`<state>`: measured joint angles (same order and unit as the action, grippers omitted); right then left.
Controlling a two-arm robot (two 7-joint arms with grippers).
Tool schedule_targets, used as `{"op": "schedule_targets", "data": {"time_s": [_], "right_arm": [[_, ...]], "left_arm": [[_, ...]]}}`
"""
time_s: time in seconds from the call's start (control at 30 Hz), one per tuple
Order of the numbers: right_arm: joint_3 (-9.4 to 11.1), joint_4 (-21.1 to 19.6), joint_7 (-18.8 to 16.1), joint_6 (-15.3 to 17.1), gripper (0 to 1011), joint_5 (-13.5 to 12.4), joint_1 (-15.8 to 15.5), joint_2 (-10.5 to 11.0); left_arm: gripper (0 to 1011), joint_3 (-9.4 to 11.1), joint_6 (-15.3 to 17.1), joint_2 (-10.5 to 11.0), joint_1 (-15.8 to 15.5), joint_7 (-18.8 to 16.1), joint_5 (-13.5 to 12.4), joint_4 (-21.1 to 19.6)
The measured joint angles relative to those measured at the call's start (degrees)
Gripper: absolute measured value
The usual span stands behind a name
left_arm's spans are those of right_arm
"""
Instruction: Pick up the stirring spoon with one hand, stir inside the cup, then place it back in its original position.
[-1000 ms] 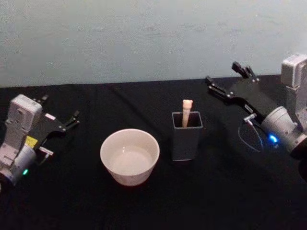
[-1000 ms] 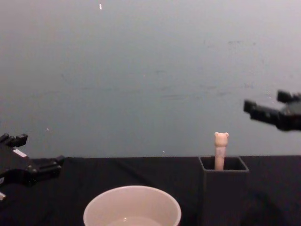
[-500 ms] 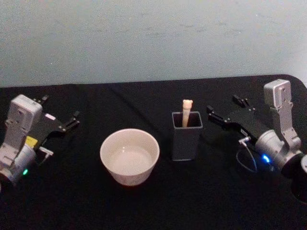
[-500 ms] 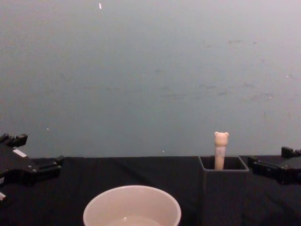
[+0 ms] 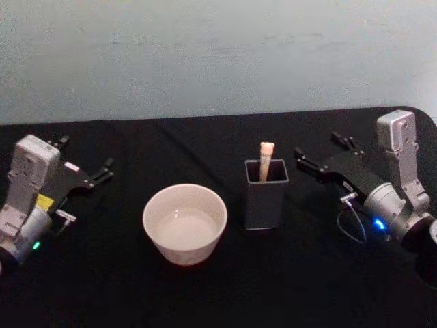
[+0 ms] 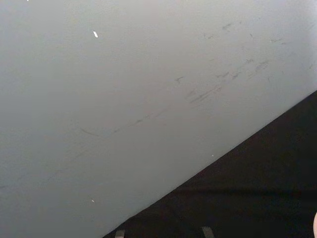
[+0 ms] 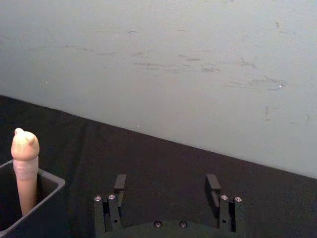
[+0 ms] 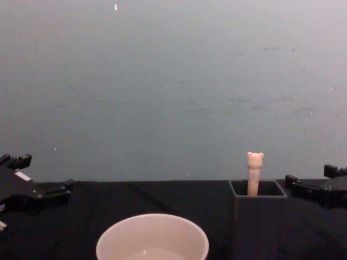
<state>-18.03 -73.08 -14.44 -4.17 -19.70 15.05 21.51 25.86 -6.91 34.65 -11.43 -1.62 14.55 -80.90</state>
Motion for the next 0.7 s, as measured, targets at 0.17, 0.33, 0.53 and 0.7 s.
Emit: {"op": "schedule_targets", "data": {"time_s": [0.17, 0.33, 0.53, 0.7], "right_arm": [[0.0, -0.1, -0.03, -0.08, 1002, -0.07, 0.02, 0.03], [0.0, -0.15, -0.05, -0.12, 1002, -0.12, 0.02, 0.06], [0.0, -0.2, -0.07, -0.16, 1002, -0.15, 0.02, 0.08], [0.0, -0.23, -0.07, -0.19, 1002, -0.18, 0.03, 0.11]], "left_arm": [[1001, 0.0, 0.0, 0.0, 0.0, 0.0, 0.0, 0.0], [1001, 0.0, 0.0, 0.0, 0.0, 0.0, 0.0, 0.0], [1001, 0.0, 0.0, 0.0, 0.0, 0.0, 0.0, 0.0], [1001, 0.0, 0.0, 0.0, 0.0, 0.0, 0.0, 0.0]]}}
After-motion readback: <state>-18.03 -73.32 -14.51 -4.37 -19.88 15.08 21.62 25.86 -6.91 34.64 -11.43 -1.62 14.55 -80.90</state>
